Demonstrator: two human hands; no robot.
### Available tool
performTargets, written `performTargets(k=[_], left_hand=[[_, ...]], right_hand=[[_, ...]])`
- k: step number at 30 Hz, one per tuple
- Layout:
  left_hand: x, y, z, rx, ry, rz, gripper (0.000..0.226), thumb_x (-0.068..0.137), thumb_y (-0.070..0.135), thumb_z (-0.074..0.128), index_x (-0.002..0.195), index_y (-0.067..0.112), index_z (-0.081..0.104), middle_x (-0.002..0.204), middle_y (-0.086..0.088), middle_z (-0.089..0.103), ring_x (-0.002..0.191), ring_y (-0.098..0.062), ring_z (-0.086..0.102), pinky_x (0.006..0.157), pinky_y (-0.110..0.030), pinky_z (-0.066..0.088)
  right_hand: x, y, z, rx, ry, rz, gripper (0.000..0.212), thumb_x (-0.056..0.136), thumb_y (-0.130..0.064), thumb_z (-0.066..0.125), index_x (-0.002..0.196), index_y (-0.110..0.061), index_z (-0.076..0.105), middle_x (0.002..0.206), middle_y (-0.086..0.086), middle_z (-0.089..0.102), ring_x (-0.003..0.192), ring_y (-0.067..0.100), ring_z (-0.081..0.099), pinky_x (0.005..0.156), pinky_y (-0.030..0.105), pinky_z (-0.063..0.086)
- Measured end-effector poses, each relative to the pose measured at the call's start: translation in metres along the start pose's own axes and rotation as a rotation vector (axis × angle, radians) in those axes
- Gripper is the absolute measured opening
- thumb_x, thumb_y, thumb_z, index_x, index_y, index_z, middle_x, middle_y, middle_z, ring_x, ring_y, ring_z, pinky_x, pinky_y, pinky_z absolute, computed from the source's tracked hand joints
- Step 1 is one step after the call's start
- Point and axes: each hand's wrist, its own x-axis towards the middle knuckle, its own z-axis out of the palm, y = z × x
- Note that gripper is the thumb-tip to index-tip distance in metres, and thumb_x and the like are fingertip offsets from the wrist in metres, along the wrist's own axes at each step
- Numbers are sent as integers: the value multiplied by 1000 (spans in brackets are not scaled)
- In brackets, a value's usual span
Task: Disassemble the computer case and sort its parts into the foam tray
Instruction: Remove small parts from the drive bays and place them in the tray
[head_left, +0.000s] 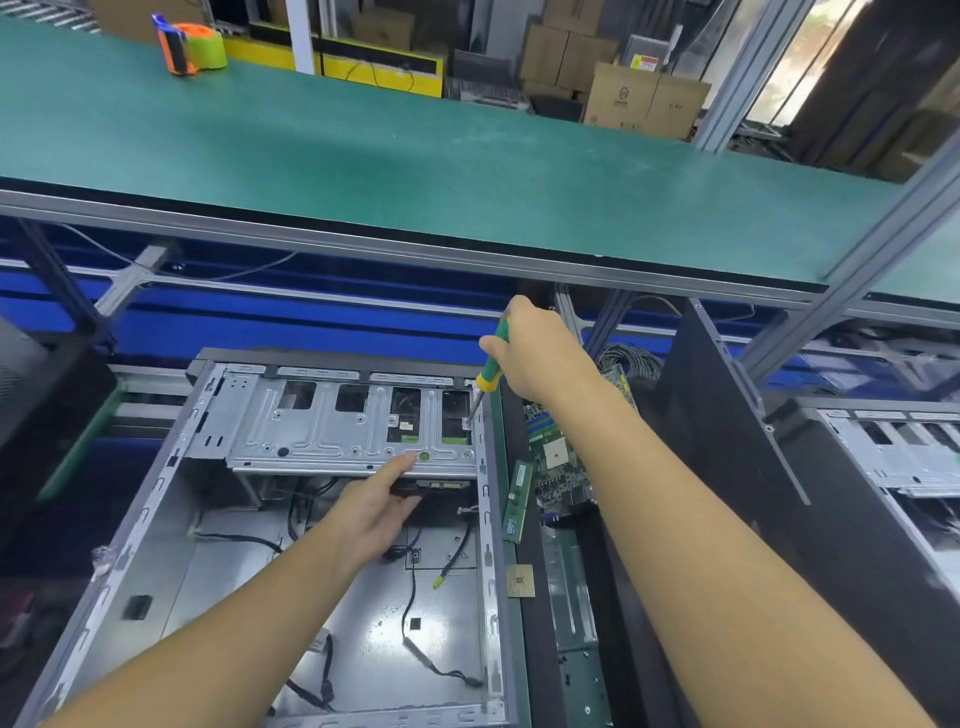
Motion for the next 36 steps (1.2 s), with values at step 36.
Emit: performTargets(k=[36], left_hand=[[5, -1, 0, -50, -22, 33, 10, 91, 4, 66, 101, 4, 67, 93, -10, 77, 79, -17, 75, 69, -27, 59]], right_hand=[[13, -21, -18, -122, -357, -108, 15, 92, -8, 55, 103, -17, 59, 101, 1, 59, 80, 20, 52, 64, 36, 49]])
